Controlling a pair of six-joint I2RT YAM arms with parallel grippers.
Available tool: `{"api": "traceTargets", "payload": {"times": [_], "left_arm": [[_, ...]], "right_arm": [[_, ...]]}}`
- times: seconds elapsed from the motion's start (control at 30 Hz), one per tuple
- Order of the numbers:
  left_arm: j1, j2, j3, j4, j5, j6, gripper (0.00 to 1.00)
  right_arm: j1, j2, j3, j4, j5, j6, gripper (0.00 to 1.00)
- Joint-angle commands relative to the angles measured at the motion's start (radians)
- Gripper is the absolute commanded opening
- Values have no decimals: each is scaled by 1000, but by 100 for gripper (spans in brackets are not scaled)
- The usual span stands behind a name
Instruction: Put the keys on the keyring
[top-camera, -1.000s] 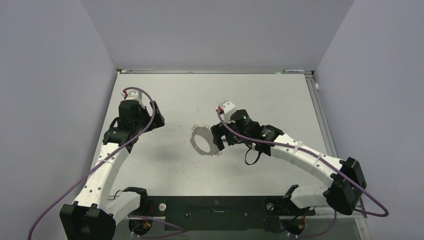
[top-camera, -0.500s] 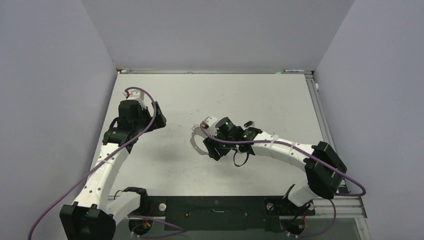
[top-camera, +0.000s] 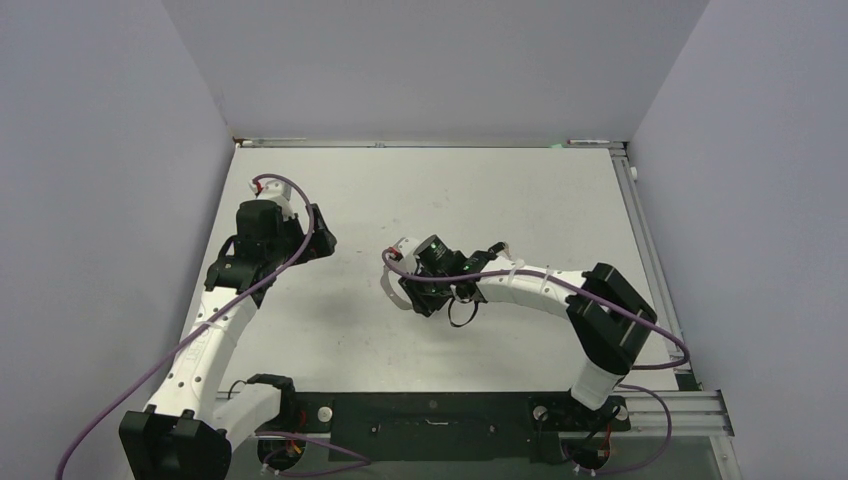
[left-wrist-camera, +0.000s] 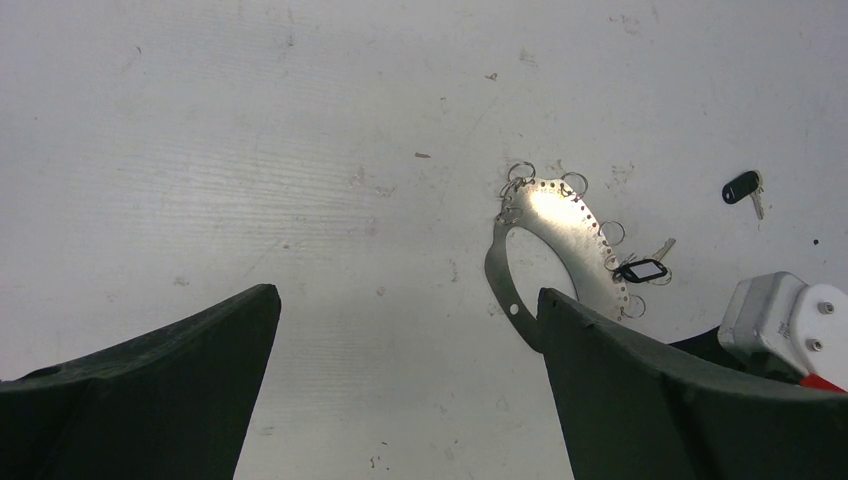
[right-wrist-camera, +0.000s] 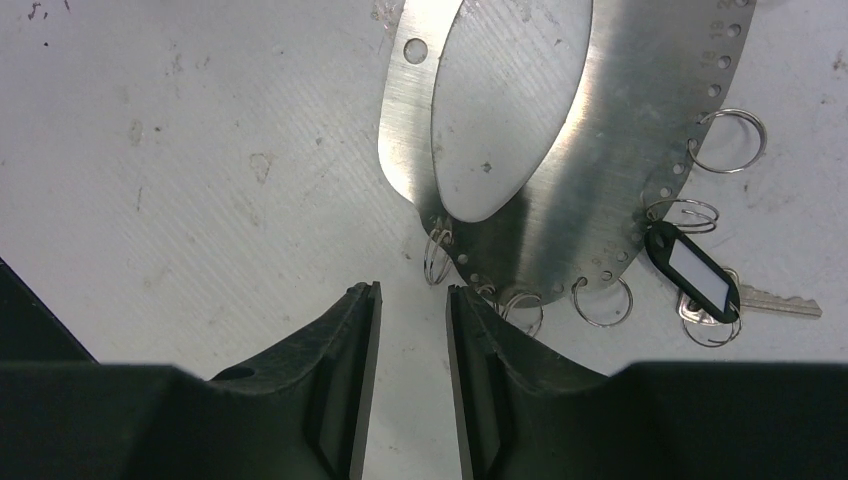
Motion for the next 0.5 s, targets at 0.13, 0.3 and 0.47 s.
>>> {"api": "traceTargets", "payload": {"times": [0.13,0.3,0.47], "left_arm": [[6,-23,1,44,20,10,95],[6,-24,1,45,21,10,95],[6,-21,2,43,25,10,95]], "right_arm": [[6,60,73,21,34,-17,31],[8,83,79,17,57,-20,30],[9,111,91,12,62,-20,25]]}}
